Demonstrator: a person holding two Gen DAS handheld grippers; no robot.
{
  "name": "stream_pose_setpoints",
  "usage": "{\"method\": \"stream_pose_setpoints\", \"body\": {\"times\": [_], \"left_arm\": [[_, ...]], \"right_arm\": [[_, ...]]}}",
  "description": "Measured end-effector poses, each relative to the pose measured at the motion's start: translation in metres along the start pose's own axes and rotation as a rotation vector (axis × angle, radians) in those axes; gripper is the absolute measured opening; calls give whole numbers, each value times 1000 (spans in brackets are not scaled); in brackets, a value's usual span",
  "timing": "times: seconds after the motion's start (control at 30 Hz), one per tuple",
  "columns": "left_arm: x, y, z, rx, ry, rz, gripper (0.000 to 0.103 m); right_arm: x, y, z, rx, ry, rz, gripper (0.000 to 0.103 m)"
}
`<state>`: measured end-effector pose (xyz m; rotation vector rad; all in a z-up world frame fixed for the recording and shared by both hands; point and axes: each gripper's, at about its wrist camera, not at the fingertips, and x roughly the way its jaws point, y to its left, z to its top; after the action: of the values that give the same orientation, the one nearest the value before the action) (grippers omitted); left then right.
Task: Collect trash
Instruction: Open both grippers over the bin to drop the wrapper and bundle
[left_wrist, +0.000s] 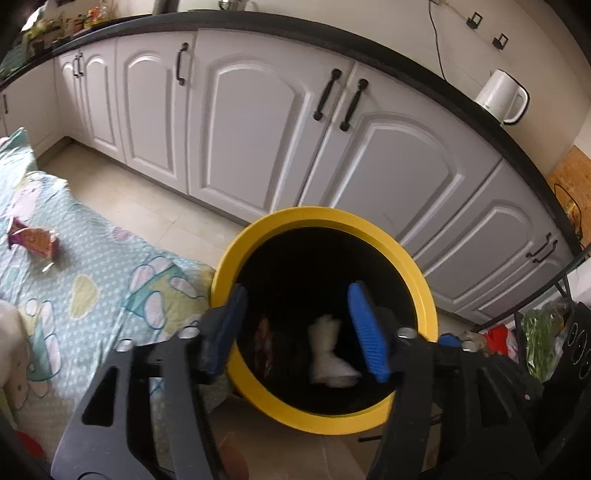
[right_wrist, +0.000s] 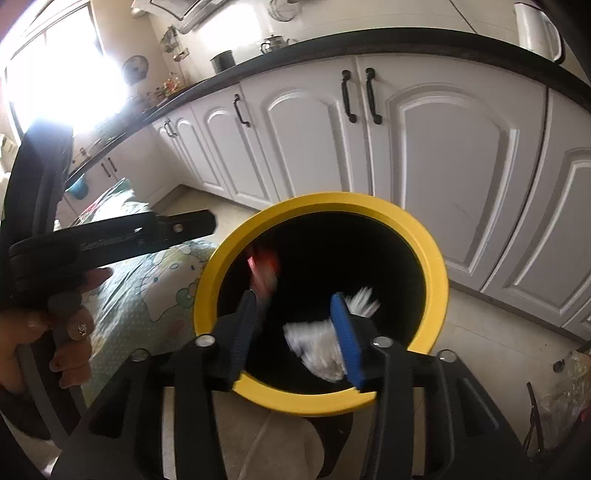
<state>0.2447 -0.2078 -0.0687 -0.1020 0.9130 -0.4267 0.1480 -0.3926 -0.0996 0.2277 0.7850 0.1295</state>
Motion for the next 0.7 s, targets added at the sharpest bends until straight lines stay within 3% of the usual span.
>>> {"method": "stream_pose_setpoints", "body": {"times": [0.07,0.13,0.2,0.7], "left_arm": [[-6,5,-1,-19,-8,9,69],[-14,9,-3,-35,-28,13,87],[-22,13,-5,-40,-47,22,92],[-92,38,-22,-55,-200,127,92]], "right_arm": [[-2,-2,1,14,-11,-8,53],[-4,-4,2,18,-23,-17,54],[-6,-4,3,20,-34,-22,55],[-29,21,9,-42,-140,9,63]]}}
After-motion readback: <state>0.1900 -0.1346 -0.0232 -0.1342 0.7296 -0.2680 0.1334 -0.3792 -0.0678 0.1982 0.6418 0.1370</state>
